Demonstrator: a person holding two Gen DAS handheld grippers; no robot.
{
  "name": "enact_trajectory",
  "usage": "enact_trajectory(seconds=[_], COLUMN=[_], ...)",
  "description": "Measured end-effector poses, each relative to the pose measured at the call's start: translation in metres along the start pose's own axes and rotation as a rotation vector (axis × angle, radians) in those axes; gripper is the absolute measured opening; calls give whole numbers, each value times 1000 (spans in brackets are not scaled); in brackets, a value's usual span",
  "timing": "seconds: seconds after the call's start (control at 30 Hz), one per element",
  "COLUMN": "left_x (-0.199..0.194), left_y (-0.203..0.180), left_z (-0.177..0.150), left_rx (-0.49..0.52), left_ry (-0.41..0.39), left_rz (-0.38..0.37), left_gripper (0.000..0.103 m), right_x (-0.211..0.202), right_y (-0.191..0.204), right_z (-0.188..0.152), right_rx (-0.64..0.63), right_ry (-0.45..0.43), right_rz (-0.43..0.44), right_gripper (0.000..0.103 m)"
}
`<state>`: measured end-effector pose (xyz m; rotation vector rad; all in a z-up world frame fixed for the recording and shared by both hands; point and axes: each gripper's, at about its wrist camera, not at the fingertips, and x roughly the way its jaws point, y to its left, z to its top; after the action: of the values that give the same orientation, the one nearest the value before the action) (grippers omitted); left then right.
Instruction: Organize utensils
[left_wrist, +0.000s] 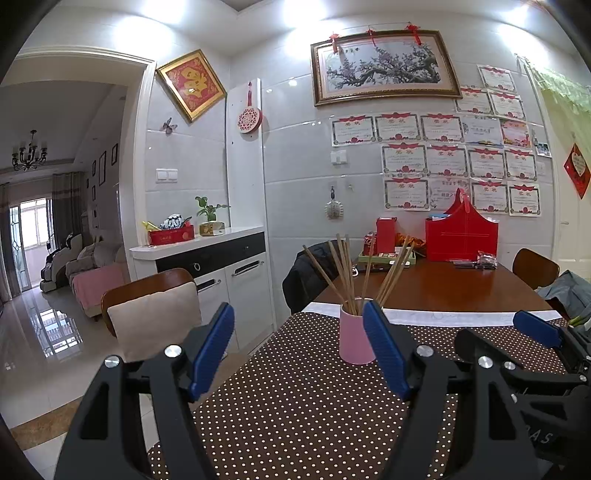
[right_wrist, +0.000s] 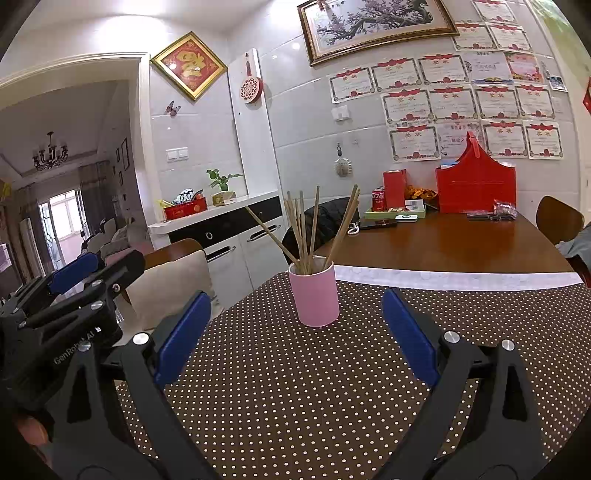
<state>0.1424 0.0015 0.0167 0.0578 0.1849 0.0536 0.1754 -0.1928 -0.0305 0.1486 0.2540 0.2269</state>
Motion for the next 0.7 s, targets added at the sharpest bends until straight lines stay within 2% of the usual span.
enact_trajectory(seconds=[0.7], left_x=[8], left_y=[-4], left_z=[-1], left_rx=[8], left_ry=[23], left_rz=[11], left_gripper=[71], right_x=[7], right_y=[3], right_z=[-2], right_rx=[-2], right_ry=[18], right_rz=[0], right_gripper=[92])
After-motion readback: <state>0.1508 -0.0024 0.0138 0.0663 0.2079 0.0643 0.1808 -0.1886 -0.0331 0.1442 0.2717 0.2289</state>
